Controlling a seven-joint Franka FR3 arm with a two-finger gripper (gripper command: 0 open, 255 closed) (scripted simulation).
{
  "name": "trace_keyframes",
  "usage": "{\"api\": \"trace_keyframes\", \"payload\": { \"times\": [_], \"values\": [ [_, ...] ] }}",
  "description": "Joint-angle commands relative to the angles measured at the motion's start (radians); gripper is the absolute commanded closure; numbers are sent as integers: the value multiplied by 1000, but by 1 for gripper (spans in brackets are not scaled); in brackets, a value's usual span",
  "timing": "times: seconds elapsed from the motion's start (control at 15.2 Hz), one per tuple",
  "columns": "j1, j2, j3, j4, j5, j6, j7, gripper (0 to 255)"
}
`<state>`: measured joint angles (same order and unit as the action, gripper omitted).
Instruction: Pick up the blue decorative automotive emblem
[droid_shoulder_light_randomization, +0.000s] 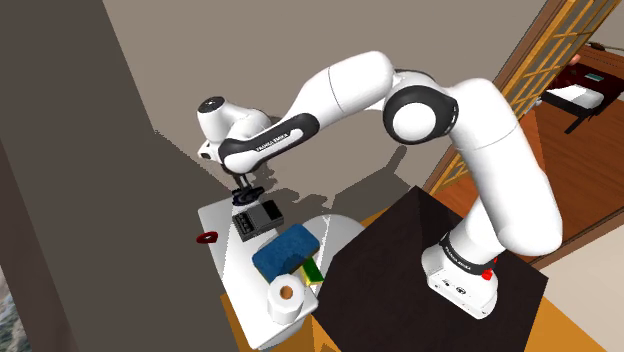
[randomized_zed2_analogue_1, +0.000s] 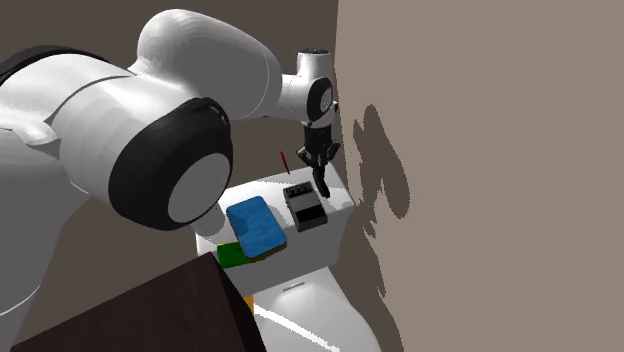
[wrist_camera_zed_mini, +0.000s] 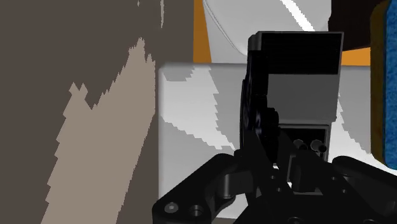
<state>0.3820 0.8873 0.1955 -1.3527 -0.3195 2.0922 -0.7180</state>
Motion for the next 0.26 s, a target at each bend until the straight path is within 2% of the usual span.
{"api": "trace_keyframes", "payload": {
  "times": [0.0, 0.2],
  "values": [
    [-2, -19, 3, -3, 4, -16, -4, 255],
    [-3, -29, 5, -4, 5, -25, -5, 255]
  ]
}}
